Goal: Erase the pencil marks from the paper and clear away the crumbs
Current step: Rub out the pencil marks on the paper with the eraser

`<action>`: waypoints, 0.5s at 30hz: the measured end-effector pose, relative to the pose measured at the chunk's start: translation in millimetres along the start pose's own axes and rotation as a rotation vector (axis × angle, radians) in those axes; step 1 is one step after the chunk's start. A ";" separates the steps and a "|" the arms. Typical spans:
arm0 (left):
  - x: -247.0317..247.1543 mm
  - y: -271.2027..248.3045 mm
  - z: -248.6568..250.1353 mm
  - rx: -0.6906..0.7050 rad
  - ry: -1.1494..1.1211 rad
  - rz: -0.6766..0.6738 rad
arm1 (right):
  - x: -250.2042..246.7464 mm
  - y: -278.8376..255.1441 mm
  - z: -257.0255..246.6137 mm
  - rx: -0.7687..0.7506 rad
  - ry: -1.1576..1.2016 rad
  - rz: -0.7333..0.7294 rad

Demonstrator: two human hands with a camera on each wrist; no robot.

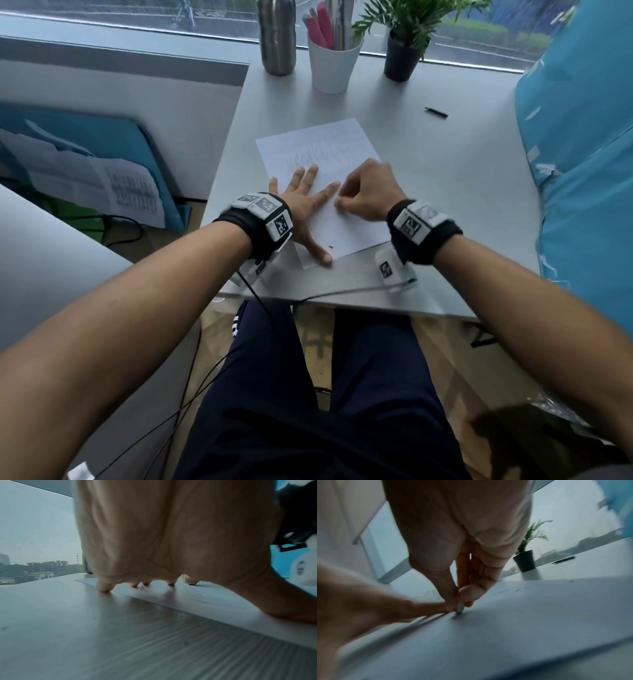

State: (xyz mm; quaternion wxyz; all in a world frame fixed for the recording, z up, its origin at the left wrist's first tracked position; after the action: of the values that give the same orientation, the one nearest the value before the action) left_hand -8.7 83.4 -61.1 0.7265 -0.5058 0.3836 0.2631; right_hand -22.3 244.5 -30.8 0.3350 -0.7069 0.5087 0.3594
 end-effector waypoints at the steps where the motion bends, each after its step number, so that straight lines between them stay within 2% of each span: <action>1: -0.3 0.9 -0.4 -0.002 0.003 0.001 | 7.7 -6.7 -6.9 -0.042 -0.008 -0.048; 3: -0.1 2.3 -0.1 -0.009 0.016 -0.003 | 21.8 -25.5 -21.1 -0.154 -0.019 -0.179; 4: -0.2 2.4 0.2 -0.007 0.021 -0.006 | 20.9 -27.0 -20.4 -0.157 -0.013 -0.194; 8: -1.5 -4.2 -6.0 0.052 -0.010 0.002 | -2.8 -3.0 9.3 -0.009 -0.001 -0.024; 11: -4.7 -8.1 -18.3 0.099 -0.009 -0.009 | -2.5 0.4 14.3 -0.034 -0.027 -0.051; 15: 0.7 -9.5 -23.9 0.064 -0.002 0.020 | -5.6 3.8 12.2 0.018 -0.028 -0.027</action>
State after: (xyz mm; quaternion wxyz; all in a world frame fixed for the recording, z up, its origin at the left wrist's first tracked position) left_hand -8.0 57.7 -61.3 0.7400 -0.4780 0.3963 0.2585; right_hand -29.2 256.3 -32.8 0.3532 -0.7056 0.4975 0.3603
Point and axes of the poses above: each hand's wrist, its own y-axis towards the middle knuckle, its own x-axis out of the palm, z = x × y, the point moved 1 cm from there along y, towards the middle knuckle, and after that the axes turned 2 degrees about x, right-handed, at the moved point
